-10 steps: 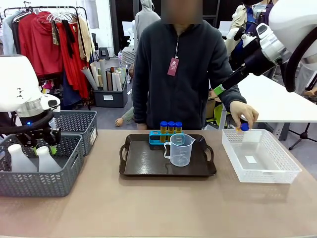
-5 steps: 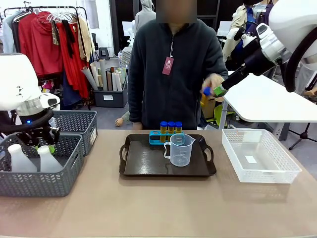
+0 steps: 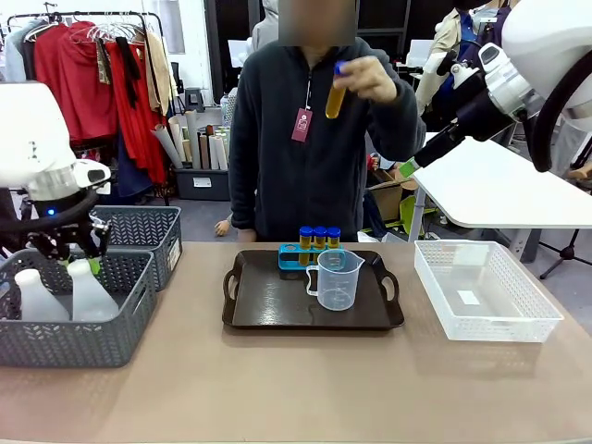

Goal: Prepare the laboratory tools.
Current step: Pick up one Small flask and place it on the Handle tray.

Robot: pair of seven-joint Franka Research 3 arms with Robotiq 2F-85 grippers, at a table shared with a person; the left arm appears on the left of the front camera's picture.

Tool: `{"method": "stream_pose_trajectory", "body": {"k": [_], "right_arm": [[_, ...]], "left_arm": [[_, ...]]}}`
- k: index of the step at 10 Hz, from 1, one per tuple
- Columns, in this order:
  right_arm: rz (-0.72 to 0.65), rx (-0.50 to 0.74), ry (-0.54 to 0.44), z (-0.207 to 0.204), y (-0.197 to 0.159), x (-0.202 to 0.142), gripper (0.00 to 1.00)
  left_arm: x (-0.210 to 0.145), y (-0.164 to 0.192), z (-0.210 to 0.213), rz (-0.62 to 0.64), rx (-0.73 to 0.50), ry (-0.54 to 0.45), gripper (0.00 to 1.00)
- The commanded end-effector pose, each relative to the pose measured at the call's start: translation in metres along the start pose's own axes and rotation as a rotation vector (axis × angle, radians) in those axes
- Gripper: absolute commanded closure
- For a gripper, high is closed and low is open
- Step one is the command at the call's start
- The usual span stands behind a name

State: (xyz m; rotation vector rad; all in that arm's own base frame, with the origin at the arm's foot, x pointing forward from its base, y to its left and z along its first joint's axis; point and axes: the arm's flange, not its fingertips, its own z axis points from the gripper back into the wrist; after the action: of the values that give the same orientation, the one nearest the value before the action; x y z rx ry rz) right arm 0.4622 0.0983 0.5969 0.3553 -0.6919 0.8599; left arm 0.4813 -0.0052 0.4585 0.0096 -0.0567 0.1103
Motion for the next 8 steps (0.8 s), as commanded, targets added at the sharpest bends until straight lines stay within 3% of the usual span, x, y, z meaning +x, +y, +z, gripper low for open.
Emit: {"method": "stream_pose_trajectory", "body": {"k": [1,3,6,8], "right_arm": [[-0.004,0.015,-0.019,0.001,-0.001,0.001,0.0],[-0.004,0.015,-0.019,0.001,-0.001,0.001,0.0],[-0.004,0.015,-0.019,0.001,-0.001,0.001,0.0],[-0.004,0.015,-0.019,0.001,-0.001,0.001,0.0]], "left_arm": [[0.011,-0.006,0.051,0.009,0.04,0.02,1.0],[0.026,-0.015,0.117,0.004,0.003,0.1,1.0],[0.04,-0.043,0.216,-0.048,-0.014,0.04,1.0],[0.041,-0.082,0.284,-0.124,0.053,-0.028,1.0]]}}
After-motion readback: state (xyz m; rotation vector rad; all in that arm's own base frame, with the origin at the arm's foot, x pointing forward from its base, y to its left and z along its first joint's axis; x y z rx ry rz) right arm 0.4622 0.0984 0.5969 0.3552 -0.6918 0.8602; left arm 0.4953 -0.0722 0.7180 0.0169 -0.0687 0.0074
